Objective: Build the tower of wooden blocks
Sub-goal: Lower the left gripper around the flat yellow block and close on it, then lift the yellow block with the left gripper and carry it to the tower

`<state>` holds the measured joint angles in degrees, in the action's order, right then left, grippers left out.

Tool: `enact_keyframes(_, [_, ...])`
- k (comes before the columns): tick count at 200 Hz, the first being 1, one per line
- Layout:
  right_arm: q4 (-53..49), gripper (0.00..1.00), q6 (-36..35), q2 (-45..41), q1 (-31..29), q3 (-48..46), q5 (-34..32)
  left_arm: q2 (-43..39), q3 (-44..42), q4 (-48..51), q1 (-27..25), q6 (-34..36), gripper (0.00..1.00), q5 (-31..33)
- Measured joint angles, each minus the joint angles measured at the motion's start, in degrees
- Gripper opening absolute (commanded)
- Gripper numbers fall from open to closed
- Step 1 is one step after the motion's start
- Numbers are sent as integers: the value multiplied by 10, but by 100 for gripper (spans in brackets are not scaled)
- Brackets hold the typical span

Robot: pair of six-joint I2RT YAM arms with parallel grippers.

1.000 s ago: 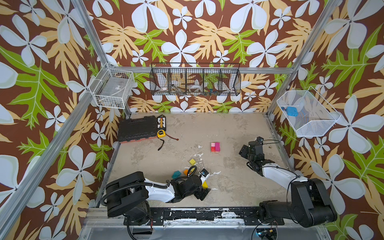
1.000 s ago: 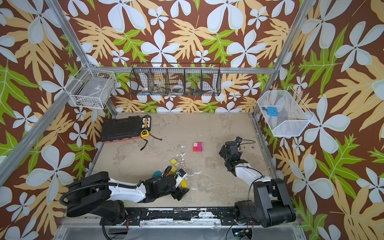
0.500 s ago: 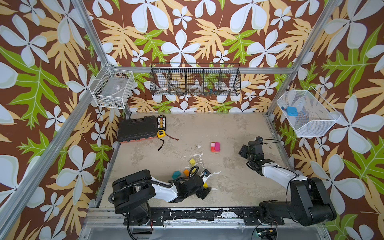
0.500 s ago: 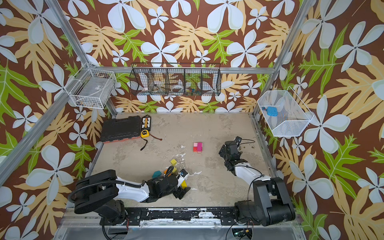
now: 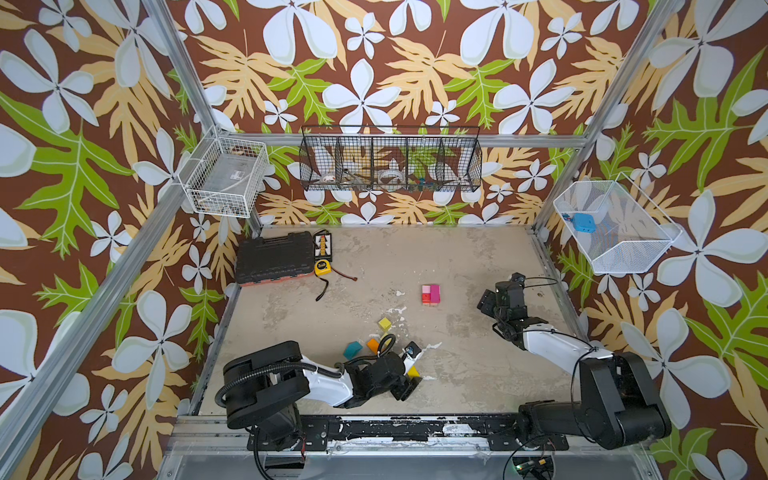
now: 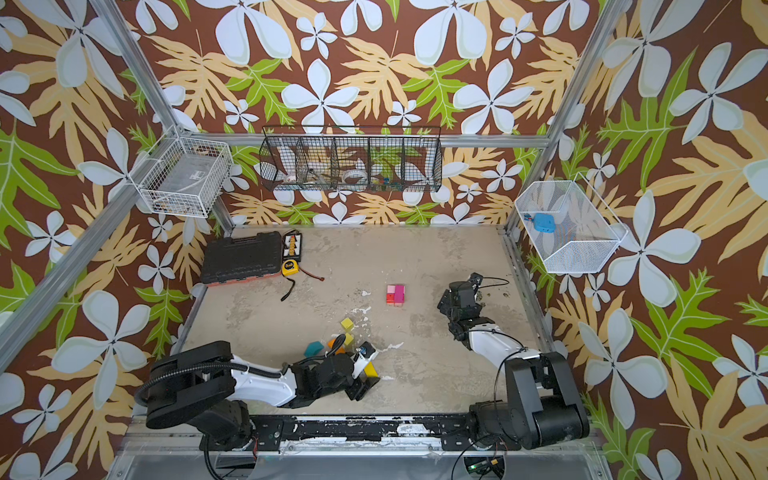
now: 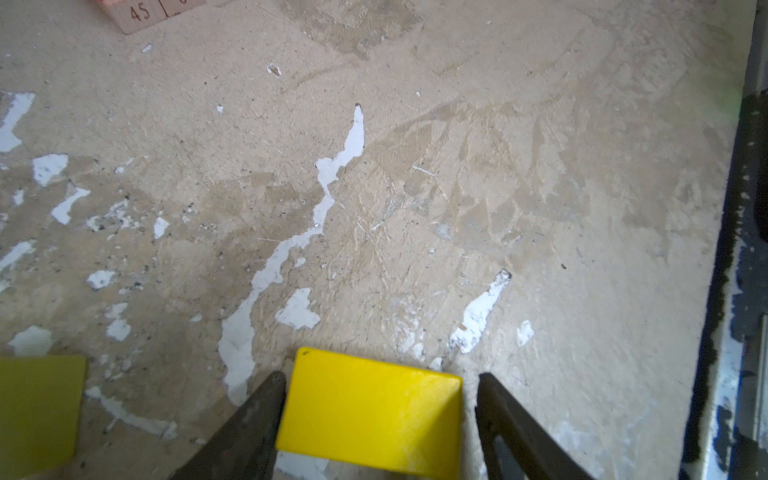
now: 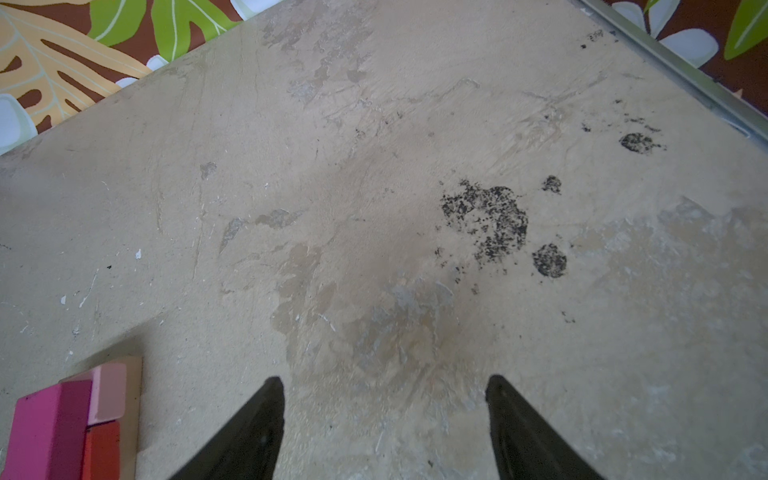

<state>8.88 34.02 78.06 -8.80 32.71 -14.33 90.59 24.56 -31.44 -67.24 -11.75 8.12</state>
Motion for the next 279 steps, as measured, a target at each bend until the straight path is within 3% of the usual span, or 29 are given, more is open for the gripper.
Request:
enact_keyframes(100, [-8,76,0,7,-14,8,-11,-7,-14,-6,-19,13,74,26])
enact_keyframes(182, [-14,76,0,12,-20,15,-23,8,-6,-9,-26,18,67,62])
enact_keyframes(279, [-15,76,0,18,-24,19,-26,9,-7,-17,-27,26,45,50])
